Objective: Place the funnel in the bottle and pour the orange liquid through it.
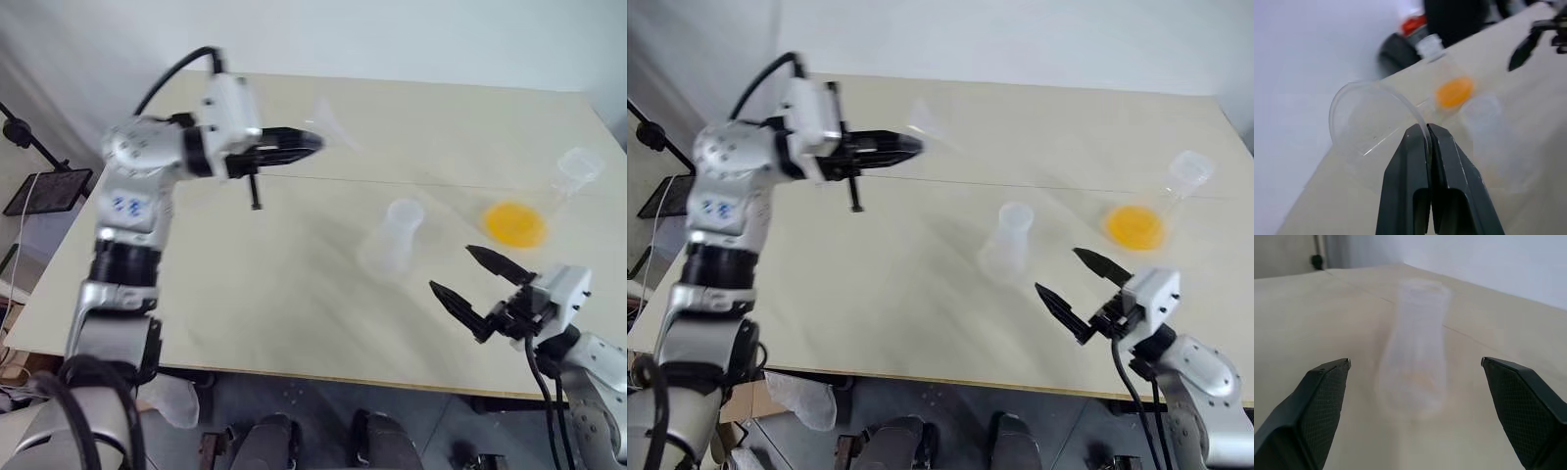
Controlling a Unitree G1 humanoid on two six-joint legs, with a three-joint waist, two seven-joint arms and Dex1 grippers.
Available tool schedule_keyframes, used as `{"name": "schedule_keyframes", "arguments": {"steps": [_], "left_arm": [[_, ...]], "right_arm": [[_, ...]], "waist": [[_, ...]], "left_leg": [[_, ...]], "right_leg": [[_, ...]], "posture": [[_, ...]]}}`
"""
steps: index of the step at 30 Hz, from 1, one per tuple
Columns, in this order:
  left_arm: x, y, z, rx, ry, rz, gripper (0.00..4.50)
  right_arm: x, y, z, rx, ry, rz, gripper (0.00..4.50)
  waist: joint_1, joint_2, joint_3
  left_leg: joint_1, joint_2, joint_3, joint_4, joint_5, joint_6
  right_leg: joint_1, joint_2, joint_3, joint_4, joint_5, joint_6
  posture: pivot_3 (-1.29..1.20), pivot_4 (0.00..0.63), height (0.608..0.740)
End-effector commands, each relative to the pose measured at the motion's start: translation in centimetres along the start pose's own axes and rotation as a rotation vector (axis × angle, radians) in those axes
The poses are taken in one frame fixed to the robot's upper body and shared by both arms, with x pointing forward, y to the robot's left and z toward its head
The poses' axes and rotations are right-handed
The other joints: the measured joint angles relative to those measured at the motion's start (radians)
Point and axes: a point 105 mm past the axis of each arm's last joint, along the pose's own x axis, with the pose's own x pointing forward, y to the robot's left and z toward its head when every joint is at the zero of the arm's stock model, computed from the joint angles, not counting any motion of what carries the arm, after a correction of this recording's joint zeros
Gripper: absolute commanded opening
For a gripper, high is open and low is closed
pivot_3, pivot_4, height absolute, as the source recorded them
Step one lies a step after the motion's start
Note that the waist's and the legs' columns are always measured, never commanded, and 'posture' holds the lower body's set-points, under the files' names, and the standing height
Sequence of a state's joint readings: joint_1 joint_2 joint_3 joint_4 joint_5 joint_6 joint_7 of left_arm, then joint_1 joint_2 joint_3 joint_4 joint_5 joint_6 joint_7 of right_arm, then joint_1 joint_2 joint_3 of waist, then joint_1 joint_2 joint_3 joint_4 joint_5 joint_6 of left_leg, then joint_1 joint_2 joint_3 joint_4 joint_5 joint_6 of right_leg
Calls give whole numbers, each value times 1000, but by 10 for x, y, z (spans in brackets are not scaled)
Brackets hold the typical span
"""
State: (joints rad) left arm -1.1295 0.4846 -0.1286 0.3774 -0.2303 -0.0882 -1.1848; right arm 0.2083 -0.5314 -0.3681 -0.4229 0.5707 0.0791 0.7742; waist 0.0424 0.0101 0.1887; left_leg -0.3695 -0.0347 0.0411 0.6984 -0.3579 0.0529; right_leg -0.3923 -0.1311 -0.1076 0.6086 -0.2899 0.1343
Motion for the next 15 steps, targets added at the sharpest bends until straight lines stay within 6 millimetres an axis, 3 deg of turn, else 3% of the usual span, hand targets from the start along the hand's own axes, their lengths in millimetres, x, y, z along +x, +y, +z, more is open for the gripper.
{"name": "schedule_keyframes", "arguments": {"steps": [1,6,15], "left_arm": [[21,2,6,82,27,-99,13],[41,-4,-3,166,96,-198,13],[57,-12,-9,201,139,-289,13]], "right_arm": [[-7,3,12,-50,-45,-40,4500],[-9,13,13,-45,-61,-78,4500],[-14,20,14,-40,-58,-123,4500]], "waist": [[-7,0,0],[-19,0,0],[-9,0,1]], "left_leg": [[0,1,0,0,0,0],[0,1,1,0,0,0],[-2,0,-1,1,1,2]], "right_leg": [[0,1,0,0,0,0],[-1,1,1,-1,0,0],[0,-1,1,-1,0,1]], "posture": [[0,150,740],[0,150,740],[0,150,740]]}}
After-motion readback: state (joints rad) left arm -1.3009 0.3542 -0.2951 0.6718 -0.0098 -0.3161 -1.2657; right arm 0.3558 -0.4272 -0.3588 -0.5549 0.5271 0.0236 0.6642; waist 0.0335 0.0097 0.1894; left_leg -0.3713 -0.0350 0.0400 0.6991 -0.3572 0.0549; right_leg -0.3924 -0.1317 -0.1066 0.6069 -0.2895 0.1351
